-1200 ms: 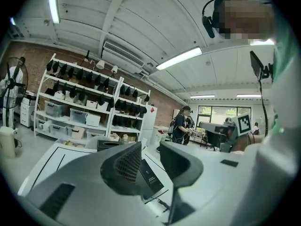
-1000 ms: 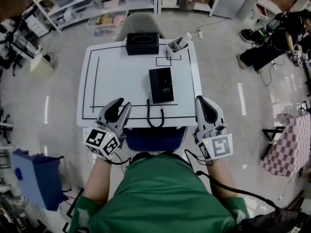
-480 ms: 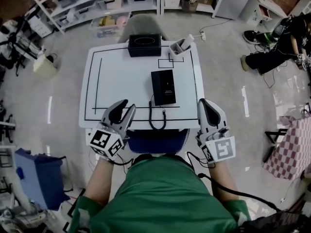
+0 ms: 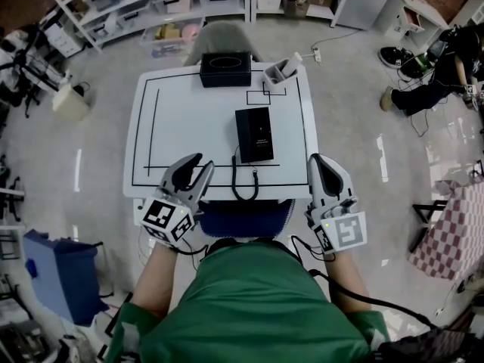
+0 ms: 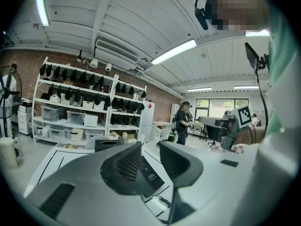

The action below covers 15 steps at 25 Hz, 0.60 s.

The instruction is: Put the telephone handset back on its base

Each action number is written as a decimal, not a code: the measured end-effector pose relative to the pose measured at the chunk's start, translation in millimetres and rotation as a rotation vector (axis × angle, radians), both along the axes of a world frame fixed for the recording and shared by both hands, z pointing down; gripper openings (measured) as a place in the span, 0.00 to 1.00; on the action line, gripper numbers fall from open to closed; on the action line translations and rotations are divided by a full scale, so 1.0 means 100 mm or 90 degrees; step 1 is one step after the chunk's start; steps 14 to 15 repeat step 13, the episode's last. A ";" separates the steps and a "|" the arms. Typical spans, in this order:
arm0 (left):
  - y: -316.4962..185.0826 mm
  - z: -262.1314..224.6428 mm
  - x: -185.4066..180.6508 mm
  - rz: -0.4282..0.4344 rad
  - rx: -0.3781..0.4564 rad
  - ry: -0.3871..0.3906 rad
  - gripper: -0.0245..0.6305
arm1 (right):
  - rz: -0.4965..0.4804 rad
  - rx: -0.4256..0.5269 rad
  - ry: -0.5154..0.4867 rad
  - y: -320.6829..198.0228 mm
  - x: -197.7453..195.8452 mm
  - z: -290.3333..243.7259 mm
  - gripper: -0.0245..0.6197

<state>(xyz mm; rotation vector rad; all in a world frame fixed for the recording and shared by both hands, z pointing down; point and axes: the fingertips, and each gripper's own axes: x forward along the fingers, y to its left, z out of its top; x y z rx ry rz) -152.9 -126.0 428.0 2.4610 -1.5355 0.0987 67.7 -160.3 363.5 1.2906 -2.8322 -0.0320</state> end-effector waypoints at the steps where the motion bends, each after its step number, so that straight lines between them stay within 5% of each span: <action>1: 0.00 0.00 0.00 0.000 0.000 -0.001 0.24 | -0.001 0.000 -0.001 0.00 0.00 0.00 0.06; 15: 0.03 0.07 0.07 -0.006 -0.007 -0.015 0.24 | -0.001 -0.009 -0.006 0.04 0.06 0.04 0.06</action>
